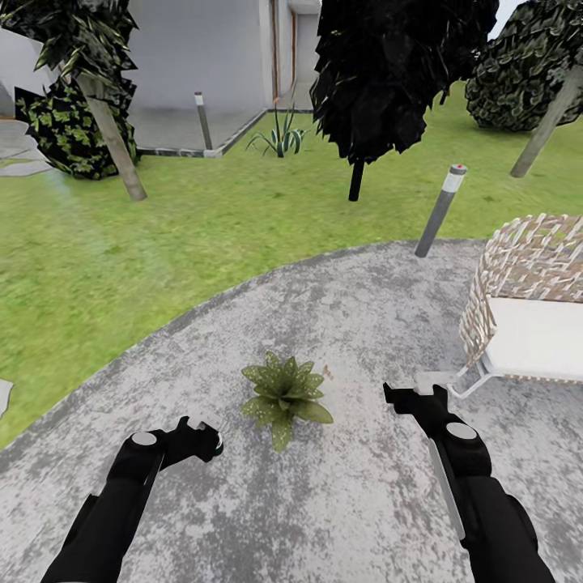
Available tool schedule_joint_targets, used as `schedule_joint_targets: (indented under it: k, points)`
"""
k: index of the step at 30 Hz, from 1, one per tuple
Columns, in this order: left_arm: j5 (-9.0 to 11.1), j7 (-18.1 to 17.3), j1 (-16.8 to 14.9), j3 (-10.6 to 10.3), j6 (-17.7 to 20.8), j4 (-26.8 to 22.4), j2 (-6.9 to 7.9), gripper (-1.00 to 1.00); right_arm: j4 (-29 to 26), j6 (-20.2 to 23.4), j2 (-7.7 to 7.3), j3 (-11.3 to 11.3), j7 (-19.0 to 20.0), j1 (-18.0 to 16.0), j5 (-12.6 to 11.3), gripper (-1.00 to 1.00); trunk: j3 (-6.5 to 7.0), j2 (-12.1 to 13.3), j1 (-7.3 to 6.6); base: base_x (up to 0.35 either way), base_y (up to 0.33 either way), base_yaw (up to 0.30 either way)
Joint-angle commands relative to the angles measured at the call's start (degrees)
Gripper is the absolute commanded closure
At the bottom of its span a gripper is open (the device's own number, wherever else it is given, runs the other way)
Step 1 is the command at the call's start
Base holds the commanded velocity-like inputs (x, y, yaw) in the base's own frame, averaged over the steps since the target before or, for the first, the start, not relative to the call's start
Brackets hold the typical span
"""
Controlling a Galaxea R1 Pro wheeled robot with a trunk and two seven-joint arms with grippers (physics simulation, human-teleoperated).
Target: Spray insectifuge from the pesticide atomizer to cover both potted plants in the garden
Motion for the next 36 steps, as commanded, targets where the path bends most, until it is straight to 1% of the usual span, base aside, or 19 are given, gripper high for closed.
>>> schedule_joint_targets:
  k: [1, 24, 29, 36]
  points:
    - [-0.37, -0.5, -0.03, 0.09, 0.18, -0.07, -0.04, 1.0, -0.08, 0.32, 0.02, -0.03, 0.31, -0.03, 0.58, -1.0, -0.13, -0.44, 0.22, 0.0, 0.0, 0.0]
    - [-0.37, -0.43, -0.03, 0.17, 0.15, -0.07, 0.01, 1.0, -0.01, 0.32, 0.15, 0.14, 0.32, -0.03, 0.49, -1.0, -2.13, -9.66, 5.27, 0.0, 0.0, 0.0]
    - [-0.37, -0.41, -0.03, 0.2, 0.15, -0.07, 0.04, 1.0, 0.17, 0.32, 0.23, 0.06, 0.34, -0.03, -0.38, -1.0, -2.57, -11.67, 6.37, 0.0, 0.0, 0.0]
    - [-0.32, -0.5, -0.02, 0.26, 0.15, -0.07, 0.04, 1.0, 0.0, 0.32, 0.17, 0.02, 0.33, -0.03, -0.64, -1.0, -2.38, -11.67, 6.37, 0.0, 0.0, -0.031]
